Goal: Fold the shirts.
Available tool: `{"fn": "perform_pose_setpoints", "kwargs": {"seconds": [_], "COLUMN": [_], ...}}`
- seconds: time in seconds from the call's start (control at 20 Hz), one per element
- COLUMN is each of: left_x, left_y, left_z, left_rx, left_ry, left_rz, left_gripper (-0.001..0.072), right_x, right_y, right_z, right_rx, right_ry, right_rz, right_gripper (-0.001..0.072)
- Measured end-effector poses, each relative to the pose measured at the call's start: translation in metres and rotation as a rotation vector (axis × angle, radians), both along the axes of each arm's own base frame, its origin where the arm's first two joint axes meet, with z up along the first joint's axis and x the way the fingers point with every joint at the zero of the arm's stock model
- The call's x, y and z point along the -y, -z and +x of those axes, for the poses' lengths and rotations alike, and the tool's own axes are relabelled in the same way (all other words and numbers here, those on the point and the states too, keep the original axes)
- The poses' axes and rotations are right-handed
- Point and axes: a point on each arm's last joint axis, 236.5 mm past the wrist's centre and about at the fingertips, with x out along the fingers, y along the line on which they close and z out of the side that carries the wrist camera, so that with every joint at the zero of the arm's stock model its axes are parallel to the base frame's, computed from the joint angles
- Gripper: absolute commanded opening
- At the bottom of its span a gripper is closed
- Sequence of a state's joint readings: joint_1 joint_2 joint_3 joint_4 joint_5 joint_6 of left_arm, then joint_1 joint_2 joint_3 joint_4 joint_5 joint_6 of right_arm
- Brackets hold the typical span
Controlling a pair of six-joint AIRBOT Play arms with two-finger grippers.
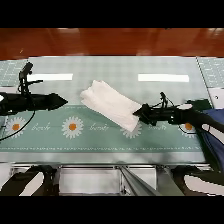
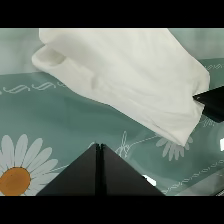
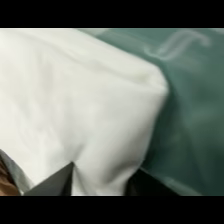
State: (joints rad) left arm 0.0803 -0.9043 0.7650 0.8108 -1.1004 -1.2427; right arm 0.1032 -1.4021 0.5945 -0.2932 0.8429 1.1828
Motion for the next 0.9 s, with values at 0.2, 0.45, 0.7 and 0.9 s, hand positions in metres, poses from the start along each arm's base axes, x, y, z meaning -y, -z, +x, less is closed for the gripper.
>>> {"fn": "perform_pose_setpoints", "kwargs": {"seconds": [0.2,0.45,0.7,0.9], "left_x": [0.0,0.0,0.0,0.0], "left_y": [0.0,0.0,0.0,0.0], "left_z": [0.0,0.0,0.0,0.0], "left_rx": [0.0,0.001,0.001,0.001], "left_ry": [0.0,0.0,0.0,0.0], "left_rz": [0.0,0.0,0.0,0.001], "left_gripper": [0.002,0.002,0.002,0.002], "right_x": [-0.024,-0.027,0.003,0.059], "right_y": [-0.029,-0.109,-0.211,-0.268], "right_z": [0.016,0.06,0.104,0.122], "right_rx": [0.075,0.255,0.433,0.471], "right_ry": [-0.109,-0.253,-0.277,-0.181], "right_rz": [-0.006,-0.123,-0.304,-0.39], "right_gripper": [0.0022,0.0022,0.0022,0.0022]}}
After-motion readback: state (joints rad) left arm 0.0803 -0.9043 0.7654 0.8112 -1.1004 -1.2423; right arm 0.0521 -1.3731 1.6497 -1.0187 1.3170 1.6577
